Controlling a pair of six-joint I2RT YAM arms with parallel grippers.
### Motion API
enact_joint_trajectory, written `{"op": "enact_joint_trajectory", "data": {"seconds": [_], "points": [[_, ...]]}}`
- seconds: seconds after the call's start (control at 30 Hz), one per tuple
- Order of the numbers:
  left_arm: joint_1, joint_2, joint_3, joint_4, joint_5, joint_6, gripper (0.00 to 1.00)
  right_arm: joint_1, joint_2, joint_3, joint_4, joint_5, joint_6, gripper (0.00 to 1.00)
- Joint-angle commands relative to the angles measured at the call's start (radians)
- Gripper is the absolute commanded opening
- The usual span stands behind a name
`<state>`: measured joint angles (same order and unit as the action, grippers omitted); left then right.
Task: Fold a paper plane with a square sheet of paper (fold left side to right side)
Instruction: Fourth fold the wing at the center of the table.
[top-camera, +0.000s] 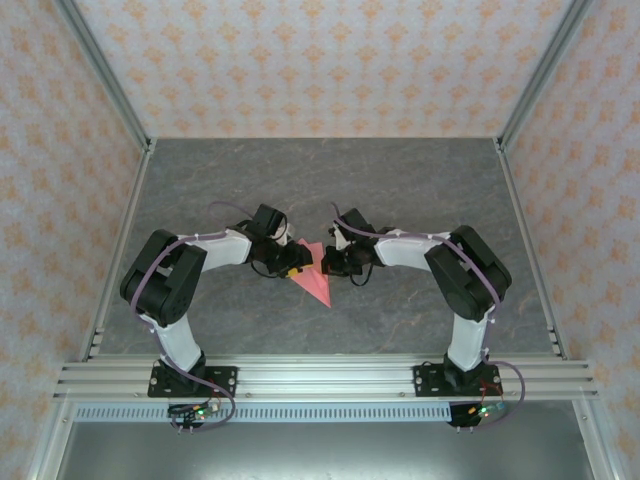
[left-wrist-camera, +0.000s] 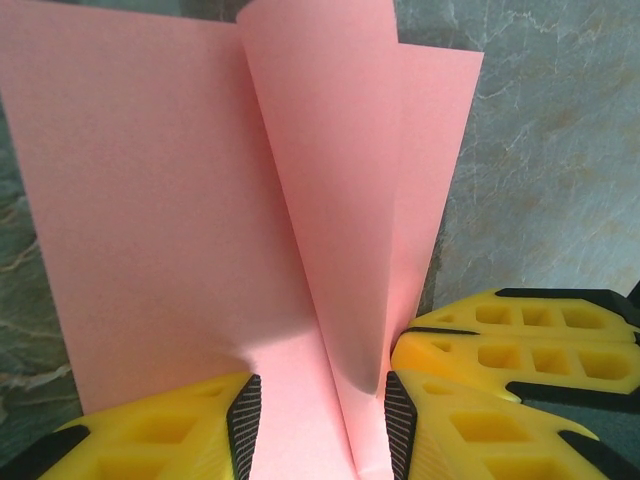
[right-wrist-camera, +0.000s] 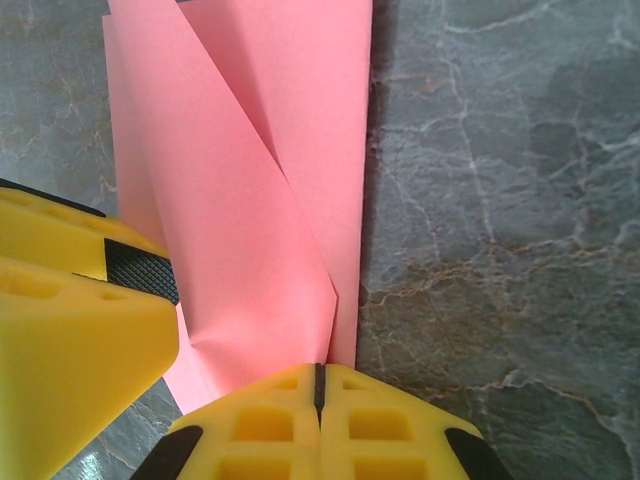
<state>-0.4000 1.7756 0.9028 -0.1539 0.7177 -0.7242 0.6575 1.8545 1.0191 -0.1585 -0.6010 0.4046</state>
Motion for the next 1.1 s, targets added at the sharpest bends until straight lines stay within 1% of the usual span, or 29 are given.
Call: {"op": "enact_joint_trajectory", "data": {"seconds": [0.0, 0.27, 0.57, 1.07], "points": [[-0.004, -0.014, 0.014, -0.064, -0.064, 0.029, 0.42, 0.007, 0.023, 0.023, -0.078, 0.073, -0.031, 0.0], [-0.005, -0.008, 0.014, -0.071, -0.07, 0.032, 0.42, 0.013, -0.005, 0.018, -0.048, 0.043, -0.022, 0.0], [-0.005, 0.001, 0.006, -0.058, -0.071, 0.031, 0.41, 0.013, -0.067, 0.016, -0.048, 0.046, -0.024, 0.0], [-0.004, -0.005, 0.002, -0.054, -0.069, 0.029, 0.41, 0.016, 0.002, 0.03, -0.066, 0.071, -0.035, 0.0]]}}
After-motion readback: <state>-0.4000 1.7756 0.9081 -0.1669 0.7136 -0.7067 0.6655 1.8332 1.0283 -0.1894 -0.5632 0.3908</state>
